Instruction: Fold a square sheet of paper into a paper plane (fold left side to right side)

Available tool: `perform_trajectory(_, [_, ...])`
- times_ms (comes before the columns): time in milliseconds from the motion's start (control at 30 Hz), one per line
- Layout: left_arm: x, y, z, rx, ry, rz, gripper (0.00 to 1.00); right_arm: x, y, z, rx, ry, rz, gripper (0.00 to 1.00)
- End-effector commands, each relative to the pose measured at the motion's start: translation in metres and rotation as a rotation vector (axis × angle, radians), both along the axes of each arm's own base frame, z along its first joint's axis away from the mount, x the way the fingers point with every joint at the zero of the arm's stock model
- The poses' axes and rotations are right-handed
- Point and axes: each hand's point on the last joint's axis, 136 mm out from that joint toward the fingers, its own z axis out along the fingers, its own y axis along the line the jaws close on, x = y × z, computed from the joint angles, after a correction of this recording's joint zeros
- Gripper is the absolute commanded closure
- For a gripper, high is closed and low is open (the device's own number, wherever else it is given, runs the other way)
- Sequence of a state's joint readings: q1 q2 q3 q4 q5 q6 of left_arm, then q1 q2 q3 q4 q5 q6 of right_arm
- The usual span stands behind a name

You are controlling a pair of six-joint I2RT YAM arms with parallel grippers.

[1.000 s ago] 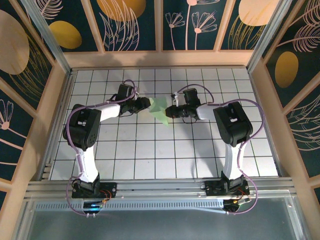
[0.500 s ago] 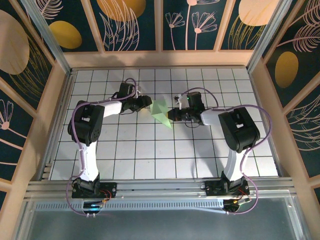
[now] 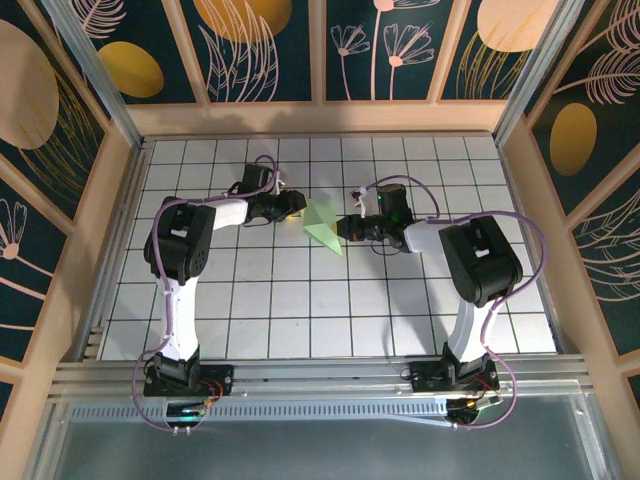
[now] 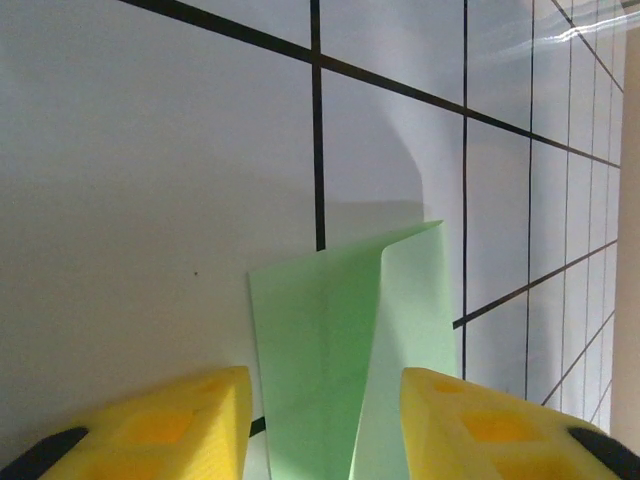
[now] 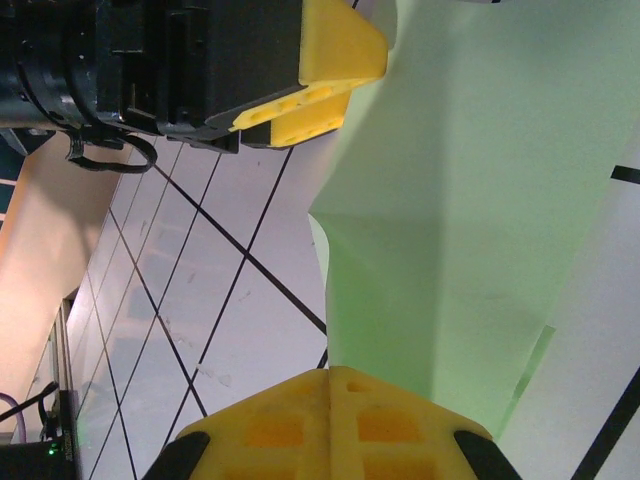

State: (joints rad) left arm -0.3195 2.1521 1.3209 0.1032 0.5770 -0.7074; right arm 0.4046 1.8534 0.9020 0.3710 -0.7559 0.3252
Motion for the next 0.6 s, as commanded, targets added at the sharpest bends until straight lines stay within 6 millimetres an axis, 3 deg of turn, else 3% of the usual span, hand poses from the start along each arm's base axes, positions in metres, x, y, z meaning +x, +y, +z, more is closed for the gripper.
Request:
perform_trajectory(0, [0.009,-0.005,0.004,-0.029,-0.022,-0.023,0.62,-0.001,0.000,0.019,0.039,-0.040,0.008,1.00])
perform_trajectory(333, [0.014,-0.007,0.011,-0.050,-0.047,-0.019,0.94,-0.002,-0.006,0.007,-0.012,-0.022,-0.012,1.00])
perform_trajectory(567, [0.006,-0.004,0.018,-0.055,-0.038,0.003,1.00,0.012,-0.028,0.021,-0.134,-0.076,-0.129,0.66])
